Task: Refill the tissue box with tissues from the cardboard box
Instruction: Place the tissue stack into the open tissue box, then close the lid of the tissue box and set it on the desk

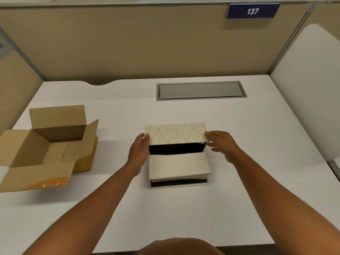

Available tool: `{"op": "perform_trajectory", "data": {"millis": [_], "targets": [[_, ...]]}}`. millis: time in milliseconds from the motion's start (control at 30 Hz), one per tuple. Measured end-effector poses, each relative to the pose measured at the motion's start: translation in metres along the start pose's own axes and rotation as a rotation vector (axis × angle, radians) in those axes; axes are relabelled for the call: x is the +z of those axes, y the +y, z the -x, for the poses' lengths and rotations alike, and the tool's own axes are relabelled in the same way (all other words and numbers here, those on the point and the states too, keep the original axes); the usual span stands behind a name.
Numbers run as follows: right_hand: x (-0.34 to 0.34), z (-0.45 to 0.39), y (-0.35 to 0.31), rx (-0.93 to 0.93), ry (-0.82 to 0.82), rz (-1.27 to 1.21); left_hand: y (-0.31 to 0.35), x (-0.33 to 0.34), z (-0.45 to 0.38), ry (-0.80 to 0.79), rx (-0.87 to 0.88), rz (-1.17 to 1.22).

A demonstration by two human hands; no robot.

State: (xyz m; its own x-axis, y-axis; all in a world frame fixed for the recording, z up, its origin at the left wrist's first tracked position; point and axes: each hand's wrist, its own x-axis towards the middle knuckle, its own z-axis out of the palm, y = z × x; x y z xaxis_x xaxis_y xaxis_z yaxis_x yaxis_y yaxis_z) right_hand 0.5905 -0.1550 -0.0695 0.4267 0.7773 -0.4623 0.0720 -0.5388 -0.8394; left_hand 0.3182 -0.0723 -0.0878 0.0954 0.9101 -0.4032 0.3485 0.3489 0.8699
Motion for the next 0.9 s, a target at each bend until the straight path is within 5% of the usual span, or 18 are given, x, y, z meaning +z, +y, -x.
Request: {"op": "perform_trajectory", "data": {"millis": [533,600,700,767,900], "targets": [[-0.008,0.014,0.016,-0.107,-0.026,0.198,-0.017,-0.019,0.014,-0.087,0.209,-0.247],[-0.008,0.014,0.016,-0.108,-0.039,0.187,-0.02,-0.018,0.02,-0.007,0.229,-0.32],[-0.007,0.015,0.019,-0.118,-0.034,0.189,-0.027,-0.013,0.044,0.251,0.684,-0.485],[-0.007,0.015,0.021,-0.121,-0.022,0.195,-0.038,-0.001,0.062,0.086,1.014,-0.59],[-0.007,0.016,0.024,-0.131,-0.008,0.222,-0.073,0.032,0.08,-0.277,1.271,-0.975]]}}
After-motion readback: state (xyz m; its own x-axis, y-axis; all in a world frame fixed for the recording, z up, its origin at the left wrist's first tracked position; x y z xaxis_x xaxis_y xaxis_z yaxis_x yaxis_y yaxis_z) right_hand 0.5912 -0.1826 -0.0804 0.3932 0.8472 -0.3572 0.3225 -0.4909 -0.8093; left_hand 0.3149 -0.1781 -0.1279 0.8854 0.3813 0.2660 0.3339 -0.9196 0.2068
